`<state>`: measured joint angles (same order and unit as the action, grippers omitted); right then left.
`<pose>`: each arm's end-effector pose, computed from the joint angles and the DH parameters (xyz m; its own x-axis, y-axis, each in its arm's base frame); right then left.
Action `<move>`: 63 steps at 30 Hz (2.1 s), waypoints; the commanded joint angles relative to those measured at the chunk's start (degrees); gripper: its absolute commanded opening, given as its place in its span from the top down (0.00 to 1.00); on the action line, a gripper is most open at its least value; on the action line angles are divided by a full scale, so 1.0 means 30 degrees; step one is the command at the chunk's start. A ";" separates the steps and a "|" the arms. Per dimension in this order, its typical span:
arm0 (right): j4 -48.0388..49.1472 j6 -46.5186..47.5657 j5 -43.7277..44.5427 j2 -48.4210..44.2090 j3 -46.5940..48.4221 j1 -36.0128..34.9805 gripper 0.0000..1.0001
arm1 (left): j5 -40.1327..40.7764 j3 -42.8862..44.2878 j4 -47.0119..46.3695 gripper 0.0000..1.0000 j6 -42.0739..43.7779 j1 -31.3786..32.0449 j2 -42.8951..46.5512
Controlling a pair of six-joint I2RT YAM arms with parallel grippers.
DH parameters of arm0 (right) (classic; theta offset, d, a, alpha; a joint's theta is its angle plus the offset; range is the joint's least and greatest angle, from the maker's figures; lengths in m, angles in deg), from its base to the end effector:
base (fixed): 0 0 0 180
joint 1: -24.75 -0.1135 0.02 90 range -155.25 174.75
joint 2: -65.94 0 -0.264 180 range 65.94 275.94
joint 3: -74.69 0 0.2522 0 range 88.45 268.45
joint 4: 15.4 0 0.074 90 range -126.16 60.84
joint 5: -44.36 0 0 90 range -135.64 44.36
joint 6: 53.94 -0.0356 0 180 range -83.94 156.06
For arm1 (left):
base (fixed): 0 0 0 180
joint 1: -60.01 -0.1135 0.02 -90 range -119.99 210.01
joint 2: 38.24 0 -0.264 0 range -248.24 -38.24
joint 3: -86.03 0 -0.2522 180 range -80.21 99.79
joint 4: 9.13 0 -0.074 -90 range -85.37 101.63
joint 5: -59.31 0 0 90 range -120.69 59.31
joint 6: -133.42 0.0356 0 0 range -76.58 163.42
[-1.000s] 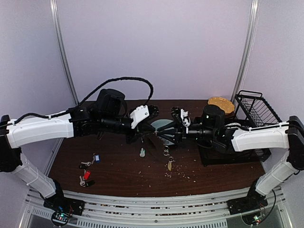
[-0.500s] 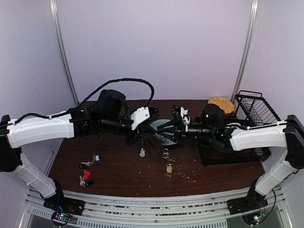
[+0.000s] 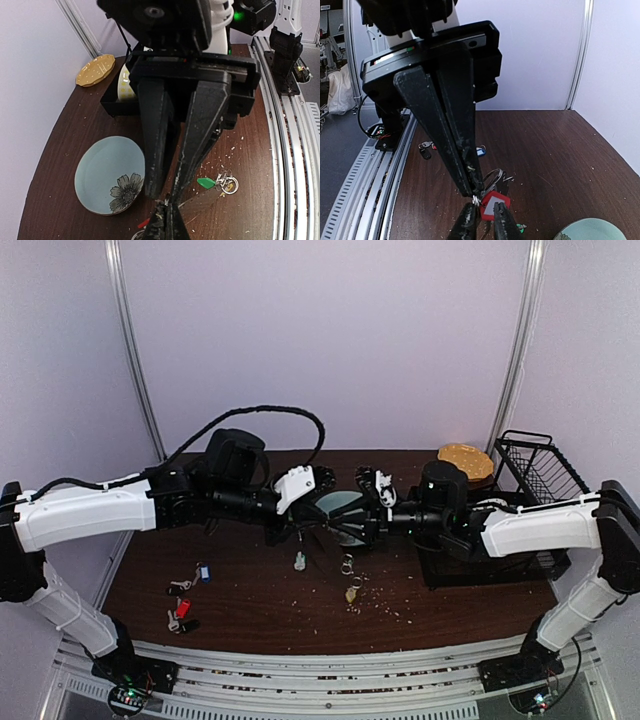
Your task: Put the keys on the keyring
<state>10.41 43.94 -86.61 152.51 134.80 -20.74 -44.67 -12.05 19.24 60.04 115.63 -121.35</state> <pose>0.2153 0.2523 0.2635 0.1290 -0.0165 -0.9915 -0.9897 0.0601 -0.1297 0.1820 -0.2812 0.3168 -0.0039 0.4973 -0.8676 0.9608 0.2424 0.1346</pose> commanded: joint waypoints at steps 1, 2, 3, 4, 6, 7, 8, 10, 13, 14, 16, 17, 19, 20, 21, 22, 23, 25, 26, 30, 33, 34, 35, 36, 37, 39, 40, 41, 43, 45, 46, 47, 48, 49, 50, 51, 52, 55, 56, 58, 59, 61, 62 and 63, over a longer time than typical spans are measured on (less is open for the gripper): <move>-0.0059 0.0101 -0.0163 0.0020 -0.0003 -0.0044 0.90 | -0.0360 0.0482 -0.1414 1.00 0.0142 0.0065 0.0106; 0.0165 0.0047 -0.0148 -0.0036 -0.0057 -0.0051 0.94 | -0.0418 0.0483 -0.1414 1.00 0.0143 0.0065 0.0106; 0.0245 0.0015 -0.0088 -0.0116 -0.0067 -0.0056 0.97 | -0.0436 0.0483 -0.1421 1.00 0.0168 0.0065 0.0106; 0.0295 0.0011 -0.0058 -0.0162 -0.0097 -0.0060 1.00 | -0.0427 0.0483 -0.1414 1.00 0.0172 0.0065 0.0106; 0.0552 0.0004 -0.0066 -0.0316 -0.0190 -0.0044 1.00 | -0.0450 0.0483 -0.1429 1.00 0.0172 0.0065 0.0091; 0.0711 -0.0035 -0.0154 -0.0385 -0.0245 -0.0041 1.00 | -0.0484 0.0483 -0.1419 1.00 0.0146 0.0065 0.0079; 0.0771 -0.0066 -0.0308 -0.0427 -0.0277 -0.0051 1.00 | -0.0564 0.0443 -0.1429 1.00 0.0092 0.0065 0.0077; 0.1282 -0.0458 -0.0547 -0.0555 -0.0464 -0.0026 1.00 | -0.0419 0.0094 -0.1693 1.00 -0.0171 0.0025 0.0167; 0.2550 -0.1279 -0.0797 -0.0931 -0.0989 0.0047 1.00 | -0.0812 -0.1312 -0.2647 0.82 -0.0408 -0.0475 0.0657; 0.2509 -0.1337 -0.0854 -0.1026 -0.0985 0.0051 1.00 | -0.1159 -0.1767 -0.3030 0.78 -0.0453 -0.0691 0.0812; 0.2469 -0.1400 -0.1097 -0.1248 -0.0950 0.0072 1.00 | -0.1611 -0.2394 -0.3254 0.75 -0.0426 -0.1011 0.0901; 0.2544 -0.1492 -0.1221 -0.1373 -0.0977 0.0066 1.00 | -0.1658 -0.2539 -0.3196 0.75 -0.0309 -0.1058 0.0835; 0.2775 -0.1748 -0.1310 -0.1634 -0.1035 0.0072 1.00 | -0.1710 -0.2619 -0.2994 0.76 -0.0217 -0.1077 0.0606; 0.2889 -0.1836 -0.1299 -0.1773 -0.1061 0.0087 1.00 | -0.1762 -0.2644 -0.2984 0.76 -0.0191 -0.1077 0.0553; 0.2992 -0.1923 -0.1305 -0.1886 -0.1093 0.0126 1.00 | -0.1871 -0.2750 -0.3097 0.76 -0.0144 -0.1092 0.0583; 0.2994 -0.1949 -0.1294 -0.1947 -0.1101 0.0146 1.00 | -0.1885 -0.2869 -0.3338 0.76 -0.0164 -0.1098 0.0664; 0.3012 -0.2066 -0.1227 -0.2014 -0.1102 0.0221 1.00 | -0.1956 -0.2961 -0.3507 0.76 -0.0218 -0.1106 0.0751; 0.3785 -0.2780 -0.1356 -0.2048 -0.1288 0.0452 1.00 | -0.2258 -0.3113 -0.3616 0.74 -0.0106 -0.1107 0.0876; 0.4177 -0.3273 -0.1238 -0.2061 -0.1415 0.0624 1.00 | -0.2343 -0.3186 -0.3655 0.72 -0.0068 -0.1103 0.0949; 0.3200 -0.2946 -0.0023 -0.2290 -0.1580 0.0801 1.00 | -0.2351 -0.3791 -0.4566 0.65 -0.0149 -0.1149 0.1598; 0.3296 -0.3147 -0.0243 -0.2630 -0.1915 0.0902 1.00 | -0.2430 -0.4111 -0.4984 0.65 -0.0072 -0.1276 0.1891; 0.3303 -0.3270 -0.0455 -0.2722 -0.1954 0.0949 1.00 | -0.2431 -0.4087 -0.4962 0.65 -0.0063 -0.1307 0.1867; 0.3241 -0.3362 -0.0675 -0.2795 -0.1934 0.0963 1.00 | -0.2423 -0.4047 -0.4999 0.64 -0.0062 -0.1359 0.1846; 0.3080 -0.3425 -0.0769 -0.2856 -0.1898 0.0983 1.00 | -0.2514 -0.4064 -0.5092 0.63 -0.0088 -0.1365 0.1862; 0.2979 -0.3588 -0.0770 -0.2889 -0.1832 0.0985 1.00 | -0.2661 -0.4074 -0.5191 0.62 -0.0076 -0.1384 0.1904; 0.2699 -0.3740 -0.0436 -0.3099 -0.1742 0.1007 1.00 | -0.2769 -0.4142 -0.5347 0.60 -0.0009 -0.1388 0.1993; 0.2470 -0.3842 -0.0212 -0.3275 -0.1684 0.1014 1.00 | -0.2616 -0.4153 -0.5388 0.60 -0.0001 -0.1417 0.2048; 0.2090 -0.3958 -0.0041 -0.3414 -0.1600 0.1015 1.00 | -0.2443 -0.4198 -0.5466 0.59 0.0063 -0.1468 0.2114; 0.1240 -0.4092 0.0252 -0.3747 -0.1459 0.1015 1.00 | -0.2319 -0.4445 -0.5766 0.59 0.0090 -0.1674 0.2276; -0.0475 -0.3572 0.0866 -0.4293 -0.1412 0.0951 1.00 | -0.2305 -0.4678 -0.6087 0.58 -0.0035 -0.1868 0.2479; -0.1703 -0.3008 0.1445 -0.4640 -0.1434 0.0846 1.00 | -0.2276 -0.4791 -0.6235 0.58 -0.0150 -0.1978 0.2567; -0.2878 -0.2389 0.2041 -0.4987 -0.1434 0.0679 1.00 | -0.2126 -0.4904 -0.6418 0.57 -0.0238 -0.2058 0.2633; -0.3885 -0.1897 0.2741 -0.5246 -0.1363 0.0486 1.00 | -0.1858 -0.4995 -0.6624 0.56 -0.0363 -0.2218 0.2652; -0.5080 -0.1547 0.2954 -0.5484 -0.1186 0.0337 1.00 | -0.1363 -0.5021 -0.6767 0.54 -0.0459 -0.2392 0.2640; -0.6054 -0.1418 0.2937 -0.5627 -0.0937 0.0187 1.00 | -0.0487 -0.4940 -0.6831 0.52 -0.0650 -0.2531 0.2535; -0.7102 -0.1377 0.2762 -0.5784 -0.0701 0.0062 1.00 | 0.0332 -0.4791 -0.6789 0.51 -0.0861 -0.2735 0.2435; -0.8130 -0.1280 0.2634 -0.5990 -0.0495 -0.0192 1.00 | 0.1298 -0.4630 -0.6743 0.51 -0.1162 -0.2936 0.2356; -1.1420 -0.0663 0.2926 -0.6736 -0.0018 -0.1167 1.00 | 0.3051 -0.4617 -0.6802 0.49 -0.1968 -0.3600 0.2368; -1.1882 -0.1077 0.2849 -0.7113 -0.0161 -0.1236 1.00 | 0.3173 -0.4703 -0.6844 0.49 -0.2106 -0.3872 0.2410; -1.1582 -0.2254 0.2589 -0.7936 -0.0983 -0.1263 1.00 | 0.3249 -0.5000 -0.7039 0.48 -0.2164 -0.4003 0.2518; -1.1008 -0.2807 0.2247 -0.8259 -0.1508 -0.1259 1.00 | 0.3256 -0.5117 -0.7126 0.48 -0.2171 -0.4007 0.2550; -0.9726 -0.3994 0.2073 -0.8248 -0.2461 -0.1237 1.00 | 0.3132 -0.5242 -0.7314 0.48 -0.2279 -0.4036 0.2545; -0.9396 -0.4431 0.2131 -0.7829 -0.2747 -0.1233 1.00 | 0.3047 -0.5236 -0.7333 0.47 -0.2302 -0.4036 0.2498; -0.9296 -0.4778 0.2178 -0.7304 -0.2831 -0.1215 1.00 | 0.2993 -0.5194 -0.7222 0.47 -0.2290 -0.4036 0.2441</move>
<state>-20.04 35.72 -79.42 128.31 129.25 -24.46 -36.85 -26.98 0.77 54.67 103.49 -114.53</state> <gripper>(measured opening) 0.015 0.525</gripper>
